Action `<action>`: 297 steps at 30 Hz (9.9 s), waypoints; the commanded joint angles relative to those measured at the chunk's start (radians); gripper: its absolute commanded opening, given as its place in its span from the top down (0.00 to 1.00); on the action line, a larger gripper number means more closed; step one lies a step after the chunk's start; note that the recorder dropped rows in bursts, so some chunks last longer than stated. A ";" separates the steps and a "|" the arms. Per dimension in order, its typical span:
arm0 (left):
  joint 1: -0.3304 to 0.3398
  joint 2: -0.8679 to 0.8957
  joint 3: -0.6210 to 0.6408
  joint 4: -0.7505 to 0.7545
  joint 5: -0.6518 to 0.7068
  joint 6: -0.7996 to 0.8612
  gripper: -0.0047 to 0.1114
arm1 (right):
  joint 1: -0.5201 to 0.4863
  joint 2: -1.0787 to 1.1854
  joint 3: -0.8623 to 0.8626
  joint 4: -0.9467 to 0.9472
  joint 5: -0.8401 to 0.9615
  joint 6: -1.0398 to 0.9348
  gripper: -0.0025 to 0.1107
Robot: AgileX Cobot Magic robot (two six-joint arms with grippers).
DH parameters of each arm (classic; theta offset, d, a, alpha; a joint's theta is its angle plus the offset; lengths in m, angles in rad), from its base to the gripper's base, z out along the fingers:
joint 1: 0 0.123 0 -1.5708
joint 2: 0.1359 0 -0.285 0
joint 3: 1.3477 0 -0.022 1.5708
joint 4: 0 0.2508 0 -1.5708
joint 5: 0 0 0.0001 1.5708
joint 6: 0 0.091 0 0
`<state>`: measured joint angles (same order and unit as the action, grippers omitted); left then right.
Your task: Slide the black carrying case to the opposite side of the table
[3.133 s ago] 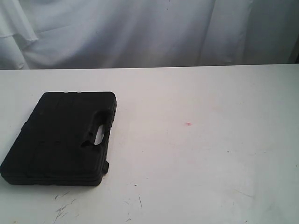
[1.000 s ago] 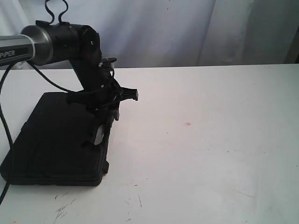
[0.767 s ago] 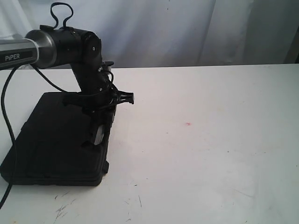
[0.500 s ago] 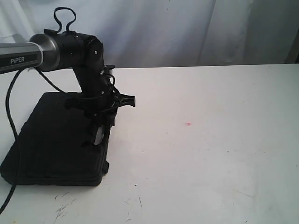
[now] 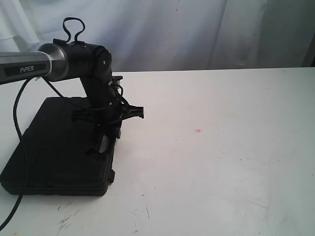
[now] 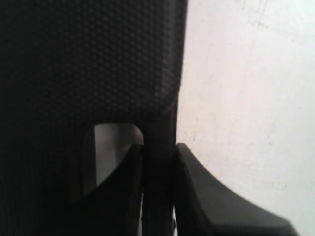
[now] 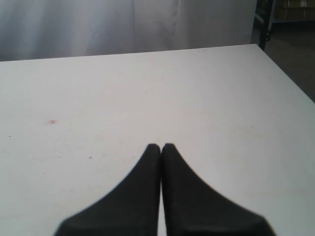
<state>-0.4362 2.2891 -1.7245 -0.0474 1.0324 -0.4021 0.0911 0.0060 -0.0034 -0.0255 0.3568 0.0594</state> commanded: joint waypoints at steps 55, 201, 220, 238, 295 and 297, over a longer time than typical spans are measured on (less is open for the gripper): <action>-0.267 0.143 -0.293 -0.198 -0.277 -0.202 0.90 | -0.004 -0.006 0.003 0.008 -0.012 -0.003 0.98; 0.415 -2.232 1.725 0.057 -0.740 0.300 0.96 | -0.004 -0.006 0.003 0.008 -0.012 -0.003 0.98; 0.415 -2.257 1.725 0.057 -0.738 0.307 0.96 | -0.004 -0.006 0.003 0.008 -0.012 -0.003 0.98; 0.415 -2.289 1.725 0.057 -0.738 0.306 0.96 | -0.004 -0.006 0.003 0.008 -0.012 -0.003 0.98; 0.415 -2.289 1.725 0.057 -0.738 0.307 0.96 | -0.004 -0.006 0.003 0.017 -0.369 0.056 0.98; 0.415 -2.289 1.725 0.057 -0.738 0.307 0.96 | -0.004 -0.006 0.003 0.015 -0.414 0.054 0.98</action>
<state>-0.0240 0.0037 -0.0052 0.0133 0.3038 -0.0939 0.0911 0.0060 -0.0034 -0.0146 0.0243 0.1055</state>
